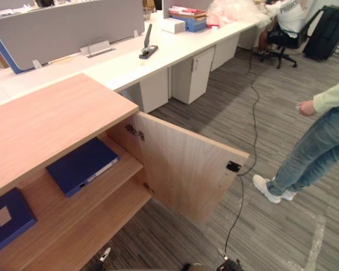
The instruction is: Walk over to the cabinet, pick up the folder, carry it to the office cabinet, place the folder inside the office cabinet, then close the office cabinet door
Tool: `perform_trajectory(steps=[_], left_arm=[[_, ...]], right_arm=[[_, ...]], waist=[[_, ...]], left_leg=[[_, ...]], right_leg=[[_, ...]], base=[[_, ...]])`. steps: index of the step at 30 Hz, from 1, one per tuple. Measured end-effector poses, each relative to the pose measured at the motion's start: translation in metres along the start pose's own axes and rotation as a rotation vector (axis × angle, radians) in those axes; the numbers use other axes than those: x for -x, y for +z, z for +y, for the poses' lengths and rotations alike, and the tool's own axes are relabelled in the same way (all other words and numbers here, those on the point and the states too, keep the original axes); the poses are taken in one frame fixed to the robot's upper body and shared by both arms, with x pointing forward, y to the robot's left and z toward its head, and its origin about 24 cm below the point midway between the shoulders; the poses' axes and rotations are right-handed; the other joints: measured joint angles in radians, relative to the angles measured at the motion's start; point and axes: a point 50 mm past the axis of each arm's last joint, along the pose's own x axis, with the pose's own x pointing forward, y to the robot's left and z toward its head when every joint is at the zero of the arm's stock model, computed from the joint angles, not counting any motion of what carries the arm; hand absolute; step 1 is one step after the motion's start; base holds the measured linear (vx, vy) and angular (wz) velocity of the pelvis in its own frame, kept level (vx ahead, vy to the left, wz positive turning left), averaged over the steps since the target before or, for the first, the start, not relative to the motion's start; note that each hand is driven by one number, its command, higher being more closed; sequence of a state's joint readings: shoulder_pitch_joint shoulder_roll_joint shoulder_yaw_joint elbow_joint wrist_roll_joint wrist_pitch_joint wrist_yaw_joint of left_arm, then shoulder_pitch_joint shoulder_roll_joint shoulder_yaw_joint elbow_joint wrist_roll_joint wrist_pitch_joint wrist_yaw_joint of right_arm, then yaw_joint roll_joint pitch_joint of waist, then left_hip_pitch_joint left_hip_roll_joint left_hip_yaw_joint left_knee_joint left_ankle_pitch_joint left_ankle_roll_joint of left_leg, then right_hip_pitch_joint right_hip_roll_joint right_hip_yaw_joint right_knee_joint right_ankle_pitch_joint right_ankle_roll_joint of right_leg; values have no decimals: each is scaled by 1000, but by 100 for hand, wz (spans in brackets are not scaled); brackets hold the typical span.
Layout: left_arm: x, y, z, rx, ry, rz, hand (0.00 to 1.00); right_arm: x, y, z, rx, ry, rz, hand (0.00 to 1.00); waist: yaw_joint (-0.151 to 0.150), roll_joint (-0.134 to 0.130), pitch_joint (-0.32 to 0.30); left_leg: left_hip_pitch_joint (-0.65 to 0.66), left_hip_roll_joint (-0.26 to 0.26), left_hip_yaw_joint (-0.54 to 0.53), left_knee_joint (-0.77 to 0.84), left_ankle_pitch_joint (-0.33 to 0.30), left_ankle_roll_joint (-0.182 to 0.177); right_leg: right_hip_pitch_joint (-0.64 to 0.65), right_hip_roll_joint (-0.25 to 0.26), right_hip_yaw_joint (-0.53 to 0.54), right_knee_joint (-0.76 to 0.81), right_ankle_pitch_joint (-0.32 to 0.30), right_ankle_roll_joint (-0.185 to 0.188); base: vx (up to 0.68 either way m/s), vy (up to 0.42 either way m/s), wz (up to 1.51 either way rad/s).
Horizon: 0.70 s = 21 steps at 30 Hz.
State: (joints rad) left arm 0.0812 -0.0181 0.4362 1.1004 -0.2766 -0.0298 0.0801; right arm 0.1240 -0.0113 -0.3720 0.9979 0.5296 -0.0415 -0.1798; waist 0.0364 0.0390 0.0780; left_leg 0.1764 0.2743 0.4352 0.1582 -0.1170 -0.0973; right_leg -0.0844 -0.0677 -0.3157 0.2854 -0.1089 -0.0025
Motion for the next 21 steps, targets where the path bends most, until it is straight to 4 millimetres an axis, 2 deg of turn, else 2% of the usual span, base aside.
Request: perform_trajectory(steps=[3,5,7,8,10,12,13,15,17,21], left_arm=[[0,3,-5,-61,-25,-10,0],[-1,6,-7,-103,-37,-25,0],[0,6,-8,-127,-46,-32,0],[0,6,-8,-129,-46,-31,0],[0,6,-3,-138,-35,-33,0],[0,6,0,-141,-28,-31,0],[0,7,5,-147,-15,-33,0],[0,6,12,-151,-1,-30,0],[1,3,18,-152,14,-23,0],[3,-3,27,-151,33,-7,0]], right_arm=[[-1,5,1,-3,2,-12,0],[-3,15,6,-45,3,-39,0],[-4,37,13,-96,5,-116,0],[-4,40,14,-104,8,-128,0],[-1,79,32,-138,53,-266,0],[1,97,40,-144,74,-322,0],[5,117,49,-152,99,-388,0],[12,141,62,-150,130,-465,0],[18,162,71,-163,147,-533,0],[26,187,77,-192,154,-599,0]], waist=[[-11,7,1],[-18,7,3],[-18,8,5],[-18,8,5],[-19,5,7],[-20,5,8],[-20,5,8],[-18,5,8],[-17,5,8],[-11,3,10]], left_leg=[[-2,-29,-7,-27,16,-18],[-2,-53,-12,-56,35,-23],[-1,-69,-14,-71,43,-22],[-2,-71,-14,-72,44,-22],[-3,-85,-14,-91,59,-24],[-2,-87,-14,-95,61,-23],[-1,-89,-14,-103,65,-23],[-4,-89,-13,-108,65,-23],[-2,-89,-13,-121,65,-23],[-3,-94,-23,-129,63,-24]], right_leg=[[5,-14,3,-33,30,18],[13,-27,0,-70,56,28],[36,-33,-4,-126,89,37],[38,-33,-4,-132,94,39],[51,-35,-2,-184,130,40],[60,-32,-1,-209,146,41],[71,-28,-2,-239,164,39],[78,-20,0,-272,188,37],[91,-11,-1,-311,212,35],[109,-7,-4,-360,242,31]], base=[[68,120,2],[50,119,9],[30,86,9],[12,56,1],[-7,35,-3],[0,0,0],[-40,-6,-1],[-58,-14,-4],[-69,-15,-1],[-100,-10,2]])
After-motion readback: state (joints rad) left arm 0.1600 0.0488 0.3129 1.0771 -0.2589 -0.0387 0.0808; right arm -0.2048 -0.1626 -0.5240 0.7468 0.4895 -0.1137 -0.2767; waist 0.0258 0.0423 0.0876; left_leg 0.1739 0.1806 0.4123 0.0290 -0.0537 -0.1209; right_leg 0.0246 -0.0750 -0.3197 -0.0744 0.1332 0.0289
